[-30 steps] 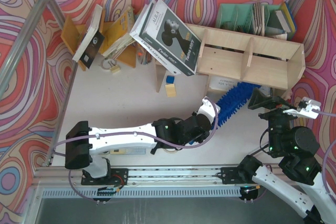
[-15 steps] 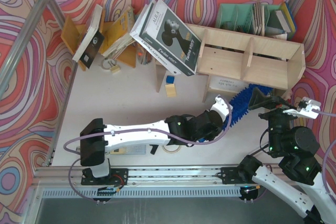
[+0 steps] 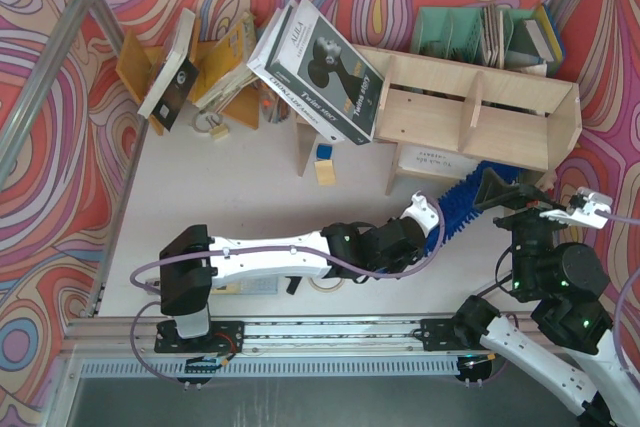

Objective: Dust the bookshelf with a duster

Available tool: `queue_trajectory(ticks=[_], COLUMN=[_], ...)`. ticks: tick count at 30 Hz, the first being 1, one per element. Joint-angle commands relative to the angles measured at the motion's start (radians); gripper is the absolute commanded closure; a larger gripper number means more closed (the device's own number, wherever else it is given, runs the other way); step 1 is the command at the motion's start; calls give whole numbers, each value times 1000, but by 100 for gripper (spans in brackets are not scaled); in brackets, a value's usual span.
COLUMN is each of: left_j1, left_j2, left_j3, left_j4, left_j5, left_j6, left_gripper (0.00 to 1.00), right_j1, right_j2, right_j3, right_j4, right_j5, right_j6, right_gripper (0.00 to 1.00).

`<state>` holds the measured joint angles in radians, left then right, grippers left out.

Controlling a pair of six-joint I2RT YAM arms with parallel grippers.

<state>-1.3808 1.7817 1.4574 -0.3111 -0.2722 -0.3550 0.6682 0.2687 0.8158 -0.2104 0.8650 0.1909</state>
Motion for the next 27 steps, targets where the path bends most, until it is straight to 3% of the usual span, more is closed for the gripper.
queue_trajectory(ticks=[1,9,15,27], left_j1=[-6,-66,-61,-61], left_j2=[-65,-134,-174,-90], left_j3=[-53,-27,-88,-72], left_j4=[-18,5,36,-47], left_j5=[29,-17,-50,-4], left_j6=[4,34,25,31], left_gripper=[100,100,100,100], right_j1=[2,2,2,2], right_j2=[-13,-6,-5,3], right_j3=[-12,1,11,16], right_j4=[-6,-6,-11,-17], right_j5=[21,17,13,8], right_j6=[-6,-2,-2,9], right_gripper=[1,1,1,1])
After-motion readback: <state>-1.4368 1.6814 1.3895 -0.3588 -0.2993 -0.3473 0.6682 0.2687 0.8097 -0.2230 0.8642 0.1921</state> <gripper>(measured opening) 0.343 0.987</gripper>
